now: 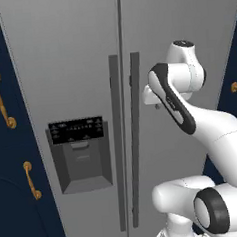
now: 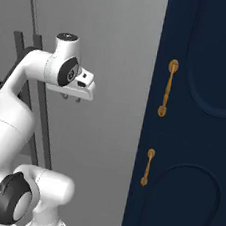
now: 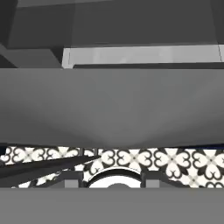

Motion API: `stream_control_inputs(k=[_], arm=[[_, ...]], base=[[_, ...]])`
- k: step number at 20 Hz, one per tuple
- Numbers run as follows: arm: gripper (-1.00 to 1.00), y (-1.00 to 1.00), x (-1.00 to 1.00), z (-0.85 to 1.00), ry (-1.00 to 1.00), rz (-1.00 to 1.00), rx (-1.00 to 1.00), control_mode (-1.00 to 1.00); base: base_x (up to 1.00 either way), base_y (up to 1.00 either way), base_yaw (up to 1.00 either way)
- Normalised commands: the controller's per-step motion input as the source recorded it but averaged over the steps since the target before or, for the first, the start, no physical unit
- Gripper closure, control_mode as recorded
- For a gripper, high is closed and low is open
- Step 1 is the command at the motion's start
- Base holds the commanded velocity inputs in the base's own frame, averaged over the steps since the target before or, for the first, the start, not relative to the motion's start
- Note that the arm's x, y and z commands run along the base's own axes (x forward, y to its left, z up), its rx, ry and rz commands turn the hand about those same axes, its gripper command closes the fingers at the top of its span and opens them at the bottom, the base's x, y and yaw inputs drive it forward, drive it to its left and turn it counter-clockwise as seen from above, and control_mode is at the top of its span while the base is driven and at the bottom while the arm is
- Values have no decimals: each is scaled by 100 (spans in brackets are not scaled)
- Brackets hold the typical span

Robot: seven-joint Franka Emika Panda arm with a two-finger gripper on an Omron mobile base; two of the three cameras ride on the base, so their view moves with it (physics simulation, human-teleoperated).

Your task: Take the strawberry from the fridge and place it on top of the pancake, located on the dining counter.

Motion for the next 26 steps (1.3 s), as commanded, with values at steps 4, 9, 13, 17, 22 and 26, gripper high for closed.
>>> stream_control_inputs(k=[4,9,13,17,22,26], arm=[[-100,1,0,0,0,0,0,100],[-100,0,0,0,0,0,0,100],[-100,0,0,0,0,0,0,100],[-100,0,0,0,0,0,0,100],[-100,0,0,0,0,0,0,100],[-100,0,0,0,0,0,0,100]], base=[[-22,11,0],[-100,33,0],[-48,72,0],[-1,52,0],[0,39,0],[0,50,0]])
